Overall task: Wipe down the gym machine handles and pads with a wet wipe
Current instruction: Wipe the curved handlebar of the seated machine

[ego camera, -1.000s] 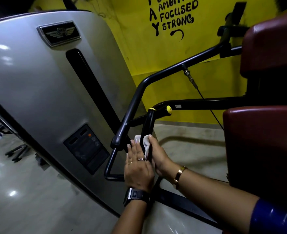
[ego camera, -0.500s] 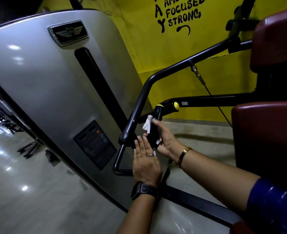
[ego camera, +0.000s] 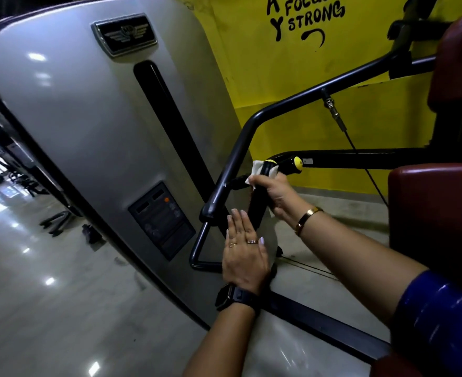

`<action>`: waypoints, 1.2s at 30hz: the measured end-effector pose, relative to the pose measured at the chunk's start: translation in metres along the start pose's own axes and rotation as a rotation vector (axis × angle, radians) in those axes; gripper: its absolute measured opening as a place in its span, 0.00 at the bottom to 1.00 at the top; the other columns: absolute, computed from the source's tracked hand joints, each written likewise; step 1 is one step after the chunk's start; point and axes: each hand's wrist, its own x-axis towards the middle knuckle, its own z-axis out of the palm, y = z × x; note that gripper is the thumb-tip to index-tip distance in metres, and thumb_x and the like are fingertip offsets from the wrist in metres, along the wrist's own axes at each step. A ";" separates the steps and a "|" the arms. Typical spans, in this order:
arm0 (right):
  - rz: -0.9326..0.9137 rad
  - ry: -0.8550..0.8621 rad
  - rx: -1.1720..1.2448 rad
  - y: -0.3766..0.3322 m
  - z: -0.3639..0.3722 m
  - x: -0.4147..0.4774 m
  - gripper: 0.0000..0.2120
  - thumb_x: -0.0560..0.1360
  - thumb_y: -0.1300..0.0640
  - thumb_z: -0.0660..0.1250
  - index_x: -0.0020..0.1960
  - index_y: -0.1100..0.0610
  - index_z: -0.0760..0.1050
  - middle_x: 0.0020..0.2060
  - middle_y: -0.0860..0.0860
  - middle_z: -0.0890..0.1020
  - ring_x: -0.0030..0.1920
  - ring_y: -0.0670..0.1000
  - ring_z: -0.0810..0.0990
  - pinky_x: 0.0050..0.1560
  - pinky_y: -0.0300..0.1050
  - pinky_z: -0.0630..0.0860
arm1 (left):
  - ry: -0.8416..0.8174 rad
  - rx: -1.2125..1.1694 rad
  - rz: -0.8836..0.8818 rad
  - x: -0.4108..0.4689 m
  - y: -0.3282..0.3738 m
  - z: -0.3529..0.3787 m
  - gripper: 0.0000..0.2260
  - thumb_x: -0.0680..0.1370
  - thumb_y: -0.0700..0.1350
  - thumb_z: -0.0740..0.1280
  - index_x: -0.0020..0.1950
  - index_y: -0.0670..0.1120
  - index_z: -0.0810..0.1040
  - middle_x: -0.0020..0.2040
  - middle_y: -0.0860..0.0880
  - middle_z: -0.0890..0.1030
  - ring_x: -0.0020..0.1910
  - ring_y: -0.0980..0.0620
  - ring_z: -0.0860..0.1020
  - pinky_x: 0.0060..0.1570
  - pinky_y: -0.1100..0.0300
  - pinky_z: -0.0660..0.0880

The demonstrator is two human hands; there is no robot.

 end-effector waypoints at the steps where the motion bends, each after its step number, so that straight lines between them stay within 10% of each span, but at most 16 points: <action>1: -0.058 0.012 -0.081 -0.002 0.000 0.005 0.12 0.71 0.72 0.68 0.50 0.60 0.72 0.36 0.54 0.76 0.35 0.49 0.77 0.36 0.38 0.75 | -0.004 0.008 -0.001 0.000 -0.001 0.000 0.34 0.79 0.50 0.53 0.79 0.41 0.40 0.75 0.37 0.64 0.74 0.41 0.64 0.62 0.49 0.76; 13: -0.704 -0.129 -1.251 -0.022 -0.025 0.014 0.15 0.77 0.51 0.58 0.52 0.60 0.78 0.51 0.56 0.78 0.53 0.57 0.76 0.52 0.46 0.70 | 0.003 0.068 -0.016 0.002 0.004 -0.003 0.34 0.78 0.49 0.53 0.79 0.40 0.41 0.74 0.36 0.66 0.73 0.41 0.61 0.61 0.48 0.75; 17: -0.924 -0.147 -1.338 -0.006 -0.037 -0.001 0.19 0.79 0.51 0.56 0.58 0.62 0.79 0.64 0.58 0.76 0.72 0.58 0.65 0.71 0.50 0.59 | -0.020 0.036 -0.048 0.001 0.008 -0.004 0.34 0.78 0.50 0.54 0.79 0.38 0.46 0.74 0.36 0.66 0.72 0.40 0.66 0.61 0.49 0.74; 23: -1.143 -0.320 -1.272 0.051 -0.052 -0.046 0.19 0.80 0.54 0.58 0.66 0.62 0.74 0.68 0.58 0.73 0.73 0.58 0.64 0.71 0.61 0.61 | -0.034 -0.005 -0.030 -0.001 0.006 -0.007 0.31 0.73 0.46 0.54 0.74 0.33 0.60 0.72 0.35 0.67 0.71 0.37 0.67 0.62 0.40 0.73; 28: -1.063 -0.310 -1.159 0.056 -0.075 -0.065 0.19 0.81 0.56 0.57 0.68 0.62 0.73 0.70 0.57 0.71 0.73 0.55 0.66 0.74 0.50 0.60 | 0.032 -0.106 -0.027 0.010 0.014 -0.020 0.33 0.73 0.47 0.53 0.77 0.37 0.55 0.77 0.40 0.59 0.76 0.40 0.56 0.70 0.42 0.62; 31: -0.929 0.028 -0.986 0.044 -0.081 -0.067 0.16 0.78 0.56 0.60 0.58 0.62 0.80 0.59 0.54 0.80 0.63 0.51 0.75 0.68 0.40 0.67 | -0.022 0.048 0.026 0.037 0.024 -0.023 0.33 0.72 0.48 0.53 0.76 0.36 0.61 0.75 0.37 0.64 0.74 0.38 0.62 0.68 0.41 0.63; 36: -0.113 0.406 -0.290 -0.005 -0.079 -0.053 0.13 0.77 0.62 0.58 0.43 0.55 0.81 0.44 0.53 0.83 0.45 0.53 0.81 0.39 0.43 0.79 | -0.144 0.259 0.179 0.073 0.036 -0.021 0.33 0.78 0.46 0.58 0.80 0.42 0.47 0.79 0.40 0.52 0.79 0.42 0.50 0.75 0.49 0.44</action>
